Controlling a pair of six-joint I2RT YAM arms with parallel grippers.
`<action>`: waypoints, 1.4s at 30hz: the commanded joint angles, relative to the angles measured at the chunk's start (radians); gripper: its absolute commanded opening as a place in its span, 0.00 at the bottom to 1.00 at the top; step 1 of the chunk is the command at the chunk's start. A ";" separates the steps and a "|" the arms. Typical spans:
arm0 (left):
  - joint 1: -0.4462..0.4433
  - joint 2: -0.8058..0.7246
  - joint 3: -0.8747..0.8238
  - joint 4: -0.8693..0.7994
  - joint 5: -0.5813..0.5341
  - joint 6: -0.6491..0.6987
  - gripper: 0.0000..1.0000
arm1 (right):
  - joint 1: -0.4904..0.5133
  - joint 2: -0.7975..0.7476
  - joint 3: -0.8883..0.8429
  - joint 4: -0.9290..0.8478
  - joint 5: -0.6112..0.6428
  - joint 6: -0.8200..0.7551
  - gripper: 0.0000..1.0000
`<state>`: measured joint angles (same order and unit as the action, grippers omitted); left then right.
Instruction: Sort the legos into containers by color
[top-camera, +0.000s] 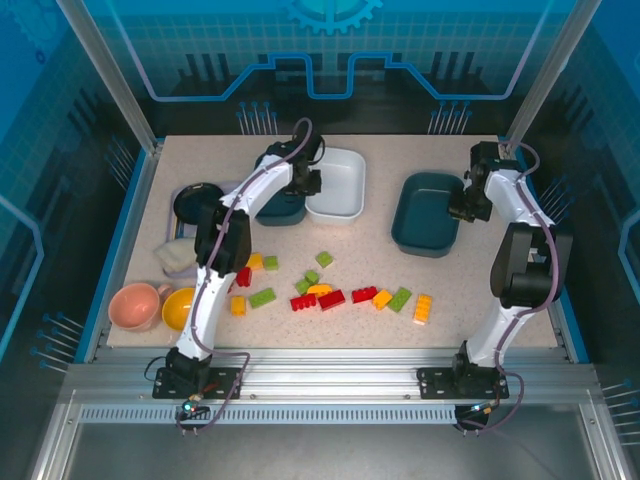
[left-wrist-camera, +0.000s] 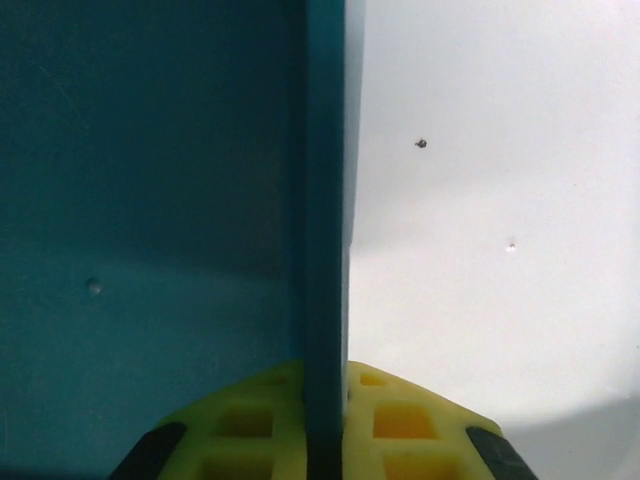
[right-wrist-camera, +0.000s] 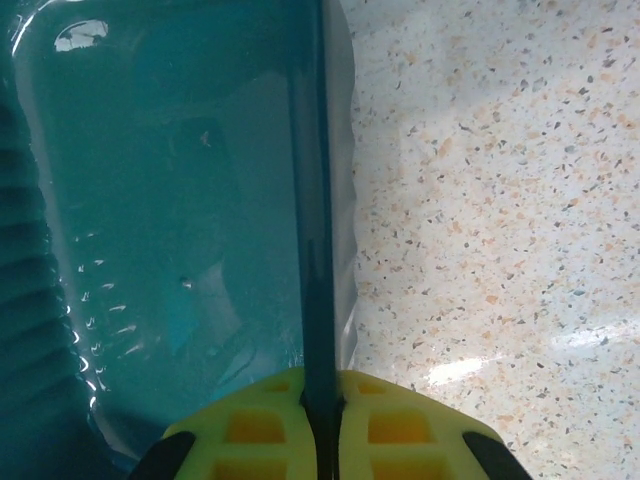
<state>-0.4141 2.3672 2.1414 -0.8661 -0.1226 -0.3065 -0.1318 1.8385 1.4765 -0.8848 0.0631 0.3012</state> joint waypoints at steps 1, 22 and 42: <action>-0.046 -0.099 -0.087 0.031 0.069 0.033 0.00 | -0.014 -0.031 -0.040 -0.004 -0.054 -0.043 0.03; -0.104 -0.172 -0.241 0.043 0.012 -0.212 0.47 | 0.008 0.047 -0.041 0.018 -0.187 -0.071 0.22; 0.016 -0.383 -0.333 0.140 0.040 -0.323 0.77 | 0.146 -0.230 -0.057 -0.013 0.003 0.112 0.51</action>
<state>-0.3840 2.0933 1.8305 -0.7647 -0.1074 -0.6025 -0.0425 1.7550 1.4609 -0.8654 0.0025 0.3260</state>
